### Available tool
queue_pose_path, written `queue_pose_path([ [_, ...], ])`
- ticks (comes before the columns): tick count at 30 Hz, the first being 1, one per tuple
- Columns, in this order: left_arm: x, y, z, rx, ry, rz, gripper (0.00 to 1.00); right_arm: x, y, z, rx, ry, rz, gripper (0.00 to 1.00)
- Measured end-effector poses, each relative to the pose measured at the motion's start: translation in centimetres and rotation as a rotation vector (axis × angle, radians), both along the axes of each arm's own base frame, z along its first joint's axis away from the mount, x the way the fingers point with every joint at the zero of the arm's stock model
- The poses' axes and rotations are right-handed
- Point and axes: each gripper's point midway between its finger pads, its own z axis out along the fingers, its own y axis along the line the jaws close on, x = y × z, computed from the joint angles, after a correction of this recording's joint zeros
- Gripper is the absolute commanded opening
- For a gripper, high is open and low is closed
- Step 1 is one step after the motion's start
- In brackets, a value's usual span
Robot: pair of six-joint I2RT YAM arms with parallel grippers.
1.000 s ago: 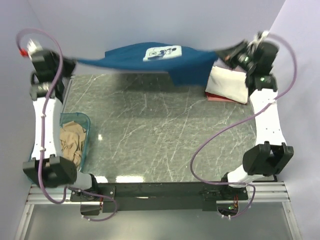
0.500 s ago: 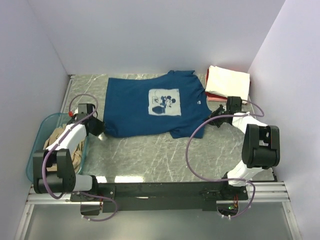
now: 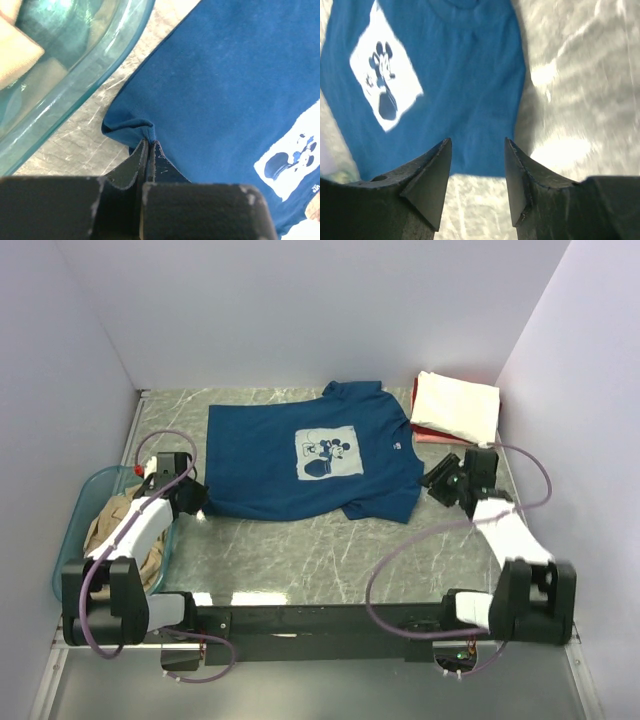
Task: Fold and stack the t-shirts
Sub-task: Flatten out the tshirt
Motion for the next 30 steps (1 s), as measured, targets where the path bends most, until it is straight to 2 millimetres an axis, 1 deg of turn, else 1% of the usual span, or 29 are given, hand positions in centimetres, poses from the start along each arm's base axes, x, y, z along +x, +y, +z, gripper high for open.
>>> queue_pose_path([
  [2, 0.0, 0.0, 0.4, 0.002, -0.015, -0.003, 0.00, -1.5, 1.1, 0.5, -0.037, -0.035, 0.022, 0.51],
  [4, 0.0, 0.0, 0.8, 0.005, -0.026, -0.005, 0.00, -2.8, 3.9, 0.7, -0.067, -0.049, 0.106, 0.51],
  [5, 0.0, 0.0, 0.8, 0.006, -0.027, -0.006, 0.00, -3.3, 5.6, 0.6, -0.081, -0.049, 0.161, 0.50],
  [6, 0.0, 0.1, 0.8, 0.008, -0.026, -0.006, 0.00, -3.9, 7.3, 0.4, -0.105, -0.051, 0.213, 0.50],
  [9, -0.2, 0.1, 0.7, 0.016, -0.018, -0.012, 0.00, -5.4, 11.3, -1.0, -0.171, -0.016, 0.346, 0.46],
  [10, -0.2, 0.2, 0.7, 0.019, -0.017, -0.015, 0.00, -5.7, 12.1, -1.6, -0.194, 0.003, 0.376, 0.44],
  [14, -0.3, 0.2, 0.7, 0.023, -0.016, -0.020, 0.00, -5.4, 14.4, -3.7, -0.320, 0.063, 0.457, 0.41],
  [16, -0.3, 0.2, 0.7, 0.024, -0.015, -0.020, 0.00, -5.0, 15.6, -4.1, -0.371, 0.067, 0.490, 0.41],
  [17, -0.3, 0.2, 0.7, 0.025, -0.015, -0.021, 0.00, -4.5, 16.1, -4.3, -0.400, 0.066, 0.501, 0.40],
  [19, -0.4, 0.2, 0.6, 0.025, -0.012, -0.023, 0.00, -4.3, 17.5, -4.7, -0.434, 0.062, 0.539, 0.40],
  [21, -0.5, 0.2, 0.5, 0.025, -0.010, -0.023, 0.00, -4.2, 18.1, -5.1, -0.461, 0.063, 0.562, 0.40],
  [26, -0.5, 0.2, 0.4, 0.026, -0.008, -0.024, 0.00, -3.9, 18.5, -6.4, -0.521, 0.084, 0.582, 0.38],
  [30, -0.5, 0.2, 0.4, 0.027, -0.008, -0.026, 0.00, -4.1, 18.3, -7.4, -0.550, 0.108, 0.590, 0.37],
])
